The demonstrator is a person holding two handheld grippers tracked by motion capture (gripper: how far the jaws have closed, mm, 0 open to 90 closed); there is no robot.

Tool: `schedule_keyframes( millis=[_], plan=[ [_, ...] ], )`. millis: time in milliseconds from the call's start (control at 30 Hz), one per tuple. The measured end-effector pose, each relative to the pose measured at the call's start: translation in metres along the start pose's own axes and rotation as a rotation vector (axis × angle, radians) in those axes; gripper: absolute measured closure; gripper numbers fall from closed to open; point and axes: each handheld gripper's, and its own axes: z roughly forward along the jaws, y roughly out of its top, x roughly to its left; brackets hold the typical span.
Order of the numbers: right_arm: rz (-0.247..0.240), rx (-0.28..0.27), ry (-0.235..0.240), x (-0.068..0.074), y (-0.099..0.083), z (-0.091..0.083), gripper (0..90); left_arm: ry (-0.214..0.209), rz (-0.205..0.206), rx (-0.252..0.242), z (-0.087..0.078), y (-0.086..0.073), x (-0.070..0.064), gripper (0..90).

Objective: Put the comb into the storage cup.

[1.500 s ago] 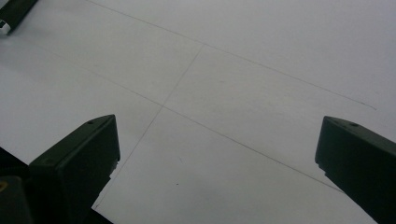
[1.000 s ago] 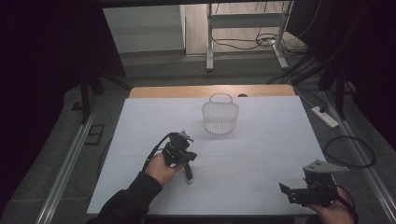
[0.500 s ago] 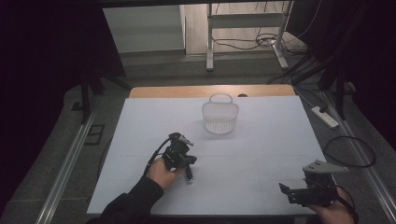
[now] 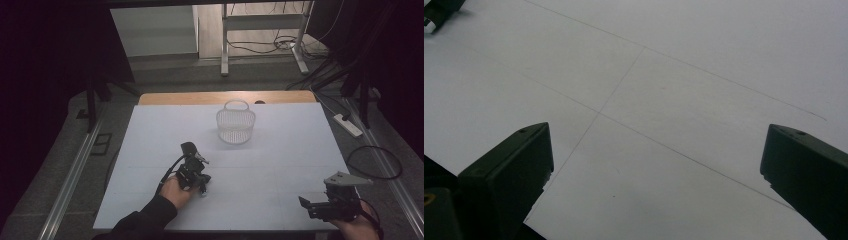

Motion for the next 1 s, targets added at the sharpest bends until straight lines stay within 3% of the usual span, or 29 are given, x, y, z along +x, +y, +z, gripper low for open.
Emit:
schedule_keyframes(
  millis=[133, 500, 1000],
  plan=[
    [-0.001, 0.000, 0.001, 0.000, 0.000, 0.000, 1.0, 0.011, 0.002, 0.017, 0.000, -0.003, 0.000, 88.9],
    [-0.007, 0.000, 0.001, 0.000, 0.000, 0.000, 1.2, 0.027, -0.063, 0.037, -0.009, -0.017, 0.017, 88.9],
    [-0.010, 0.001, -0.002, 0.001, 0.001, 0.001, 1.5, 0.044, -0.100, 0.056, -0.015, -0.023, 0.029, 88.8]
  ],
)
